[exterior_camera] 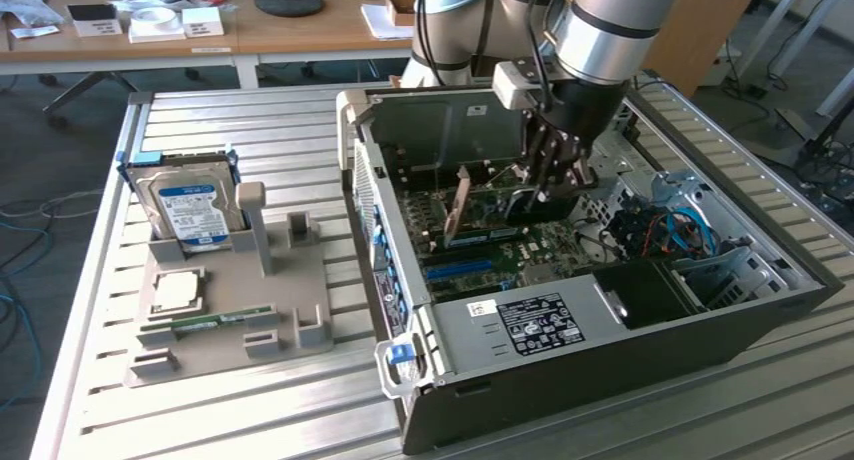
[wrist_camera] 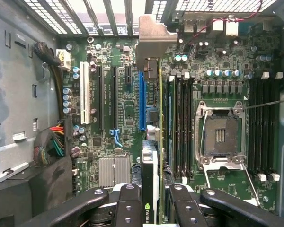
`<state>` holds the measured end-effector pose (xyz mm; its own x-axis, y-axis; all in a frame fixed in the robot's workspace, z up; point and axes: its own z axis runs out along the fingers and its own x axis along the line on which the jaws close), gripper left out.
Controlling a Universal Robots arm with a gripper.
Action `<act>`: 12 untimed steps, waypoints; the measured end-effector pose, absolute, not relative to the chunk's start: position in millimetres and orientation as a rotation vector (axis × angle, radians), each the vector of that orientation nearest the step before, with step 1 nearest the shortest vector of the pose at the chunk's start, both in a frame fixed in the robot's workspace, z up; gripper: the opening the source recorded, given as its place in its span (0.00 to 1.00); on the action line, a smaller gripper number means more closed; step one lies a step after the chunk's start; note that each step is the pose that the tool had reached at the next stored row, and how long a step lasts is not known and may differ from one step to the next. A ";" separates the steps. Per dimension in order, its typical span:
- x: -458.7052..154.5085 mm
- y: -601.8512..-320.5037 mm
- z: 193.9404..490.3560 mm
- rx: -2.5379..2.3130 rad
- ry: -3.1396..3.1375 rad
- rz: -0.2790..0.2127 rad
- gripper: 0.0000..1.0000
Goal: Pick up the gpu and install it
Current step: 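Insert the gpu into the slot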
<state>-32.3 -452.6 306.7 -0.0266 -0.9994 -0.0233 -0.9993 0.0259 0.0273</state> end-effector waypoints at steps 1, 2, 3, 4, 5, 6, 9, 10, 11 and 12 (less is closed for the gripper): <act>-32.5 -452.6 305.9 2.190 -2.248 -0.056 0.27; -32.7 -452.6 305.2 2.190 -2.248 -0.056 0.27; -32.7 -452.6 305.1 2.190 -2.248 -0.056 0.27; -32.7 -452.6 305.1 2.190 -2.248 -0.056 0.27; -32.7 -452.6 305.1 2.190 -2.248 -0.056 0.27; -32.7 -452.6 305.1 2.190 -2.248 -0.056 0.27; -33.7 -452.6 304.9 2.190 -2.249 -0.056 0.27; -34.6 -452.6 304.9 2.190 -2.249 -0.057 0.27; -35.7 -452.6 304.9 2.190 -2.249 -0.056 0.27; -37.1 -452.6 304.9 2.190 -2.249 -0.056 0.27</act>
